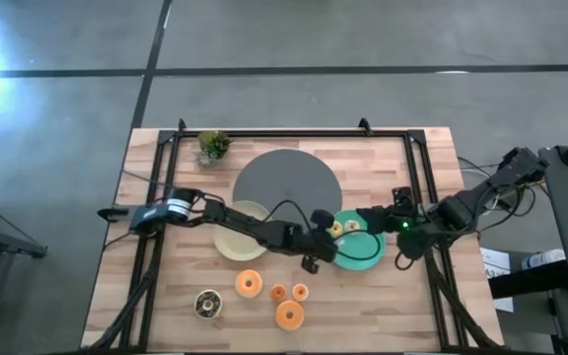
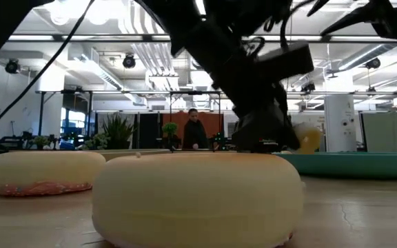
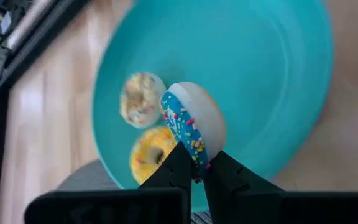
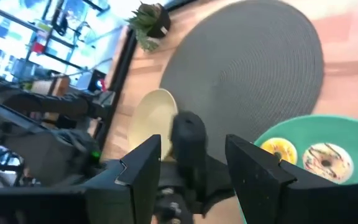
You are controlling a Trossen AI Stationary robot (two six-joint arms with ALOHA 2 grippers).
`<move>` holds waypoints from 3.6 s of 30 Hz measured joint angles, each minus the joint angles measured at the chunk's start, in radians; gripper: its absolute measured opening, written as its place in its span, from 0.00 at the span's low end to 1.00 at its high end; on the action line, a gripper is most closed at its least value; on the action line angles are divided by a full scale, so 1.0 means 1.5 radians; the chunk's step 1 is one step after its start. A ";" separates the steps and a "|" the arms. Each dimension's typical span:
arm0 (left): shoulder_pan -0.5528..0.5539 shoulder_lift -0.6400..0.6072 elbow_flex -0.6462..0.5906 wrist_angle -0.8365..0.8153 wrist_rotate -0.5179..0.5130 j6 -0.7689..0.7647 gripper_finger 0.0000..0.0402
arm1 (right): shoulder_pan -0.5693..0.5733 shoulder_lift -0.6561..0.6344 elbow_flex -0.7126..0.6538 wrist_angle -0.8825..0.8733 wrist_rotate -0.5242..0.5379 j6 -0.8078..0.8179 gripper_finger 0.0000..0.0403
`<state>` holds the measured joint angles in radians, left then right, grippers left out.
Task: Pick & Place donuts
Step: Put the small blue donut on the green plate, then put the small red donut on the green plate
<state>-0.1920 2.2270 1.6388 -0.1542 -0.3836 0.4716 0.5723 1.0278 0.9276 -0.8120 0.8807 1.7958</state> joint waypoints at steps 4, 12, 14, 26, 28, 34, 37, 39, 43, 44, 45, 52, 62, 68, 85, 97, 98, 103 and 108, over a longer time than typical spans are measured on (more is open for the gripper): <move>-0.001 0.009 -0.004 -0.003 -0.008 0.000 0.01 | 0.001 -0.028 0.000 0.002 0.029 -0.023 0.42; 0.002 0.012 -0.005 0.006 0.001 -0.018 0.12 | 0.001 -0.047 0.000 0.001 0.044 -0.046 0.42; 0.002 0.011 -0.005 0.008 0.022 -0.022 0.16 | 0.001 -0.047 0.000 0.001 0.044 -0.046 0.42; -0.004 -0.016 0.030 -0.083 0.013 -0.068 0.23 | 0.001 -0.042 0.000 -0.001 0.043 -0.048 0.42; -0.004 -0.031 0.031 -0.102 0.011 -0.086 0.23 | 0.001 -0.042 0.000 -0.002 0.043 -0.048 0.42; -0.003 -0.088 0.026 -0.239 0.025 -0.154 0.23 | 0.001 -0.042 0.000 -0.006 0.025 -0.062 0.42; -0.003 -0.126 -0.010 -0.282 0.072 -0.210 0.23 | 0.001 -0.039 0.001 -0.010 -0.019 -0.097 0.42; -0.004 -0.166 -0.058 -0.280 0.106 -0.251 0.23 | 0.001 -0.030 0.001 -0.009 -0.055 -0.119 0.42; -0.004 -0.266 -0.189 -0.220 0.139 -0.333 0.23 | 0.003 0.008 0.001 -0.001 -0.148 -0.151 0.42; -0.004 -0.292 -0.224 -0.200 0.146 -0.359 0.23 | 0.002 0.019 0.001 0.005 -0.173 -0.159 0.42; -0.004 -0.320 -0.260 -0.180 0.149 -0.383 0.23 | 0.003 0.034 0.001 0.014 -0.201 -0.170 0.42; -0.016 -0.494 -0.457 -0.101 0.169 -0.487 0.23 | 0.003 0.183 0.014 0.170 -0.376 -0.345 0.42; -0.036 -0.623 -0.583 -0.098 0.170 -0.610 0.23 | 0.009 0.417 0.185 0.167 -0.521 -0.664 0.42; -0.041 -0.637 -0.604 -0.101 0.168 -0.642 0.23 | 0.008 0.530 0.317 0.067 -0.545 -0.781 0.42; -0.044 -0.637 -0.606 -0.099 0.168 -0.642 0.23 | -0.022 0.657 0.390 0.112 -0.517 -1.135 0.42; -0.044 -0.637 -0.606 -0.096 0.168 -0.643 0.23 | -0.041 0.694 0.360 0.170 -0.540 -1.198 0.43; -0.044 -0.637 -0.606 -0.095 0.168 -0.643 0.23 | -0.041 0.698 0.360 0.172 -0.540 -1.199 0.43; -0.044 -0.637 -0.606 -0.095 0.168 -0.642 0.23 | -0.042 0.703 0.360 0.185 -0.542 -1.199 0.42; -0.044 -0.637 -0.606 -0.095 0.157 -0.642 0.23 | -0.047 0.707 0.354 0.184 -0.542 -1.192 0.41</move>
<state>-0.2581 1.2709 0.7300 -0.2971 -0.1482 -0.4915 0.5023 2.0876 1.4584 -0.5354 0.0673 0.0082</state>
